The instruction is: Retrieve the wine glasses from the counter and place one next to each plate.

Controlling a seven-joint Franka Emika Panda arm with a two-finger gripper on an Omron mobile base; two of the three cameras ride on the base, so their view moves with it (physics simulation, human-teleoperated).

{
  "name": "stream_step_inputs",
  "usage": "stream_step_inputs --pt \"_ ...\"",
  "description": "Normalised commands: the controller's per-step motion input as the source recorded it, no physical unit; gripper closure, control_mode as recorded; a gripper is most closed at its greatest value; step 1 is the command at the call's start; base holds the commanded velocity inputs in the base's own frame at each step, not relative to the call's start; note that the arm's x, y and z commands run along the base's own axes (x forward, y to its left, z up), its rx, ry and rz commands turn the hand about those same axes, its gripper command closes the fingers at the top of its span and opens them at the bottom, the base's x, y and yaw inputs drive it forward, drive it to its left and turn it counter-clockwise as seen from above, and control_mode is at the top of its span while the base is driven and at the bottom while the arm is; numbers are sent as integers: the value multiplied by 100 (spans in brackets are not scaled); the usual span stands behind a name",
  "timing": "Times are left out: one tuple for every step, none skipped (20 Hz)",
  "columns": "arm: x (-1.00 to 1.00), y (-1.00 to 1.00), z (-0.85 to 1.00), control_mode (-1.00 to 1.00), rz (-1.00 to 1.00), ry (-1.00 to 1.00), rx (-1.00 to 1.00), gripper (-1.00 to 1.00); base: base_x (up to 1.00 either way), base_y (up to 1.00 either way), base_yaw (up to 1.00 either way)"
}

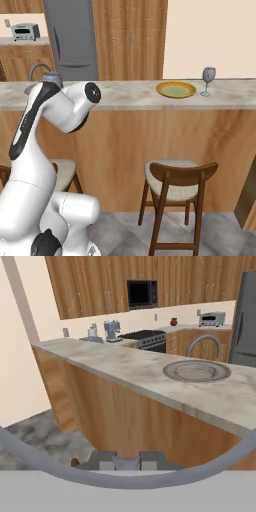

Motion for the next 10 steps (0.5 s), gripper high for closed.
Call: stream_step_inputs --pt "6 0 0 -100 0 0 7 100 0 0 0" --pt "10 0 0 -100 0 0 12 100 0 0 0" --pt "13 0 0 -100 0 0 9 100 0 0 0" --pt "16 0 0 -100 0 0 5 100 0 0 0" --pt "18 0 0 -100 0 0 6 100 0 0 0" --pt "23 0 0 -100 0 0 3 100 0 0 0" --pt "25 0 0 -100 0 0 0 100 0 0 0" --pt "19 0 0 -100 0 -6 -1 100 0 0 0" --pt "19 1 0 -100 0 -12 -10 100 0 0 0" --pt "19 12 0 -100 0 -13 -16 100 0 0 0"
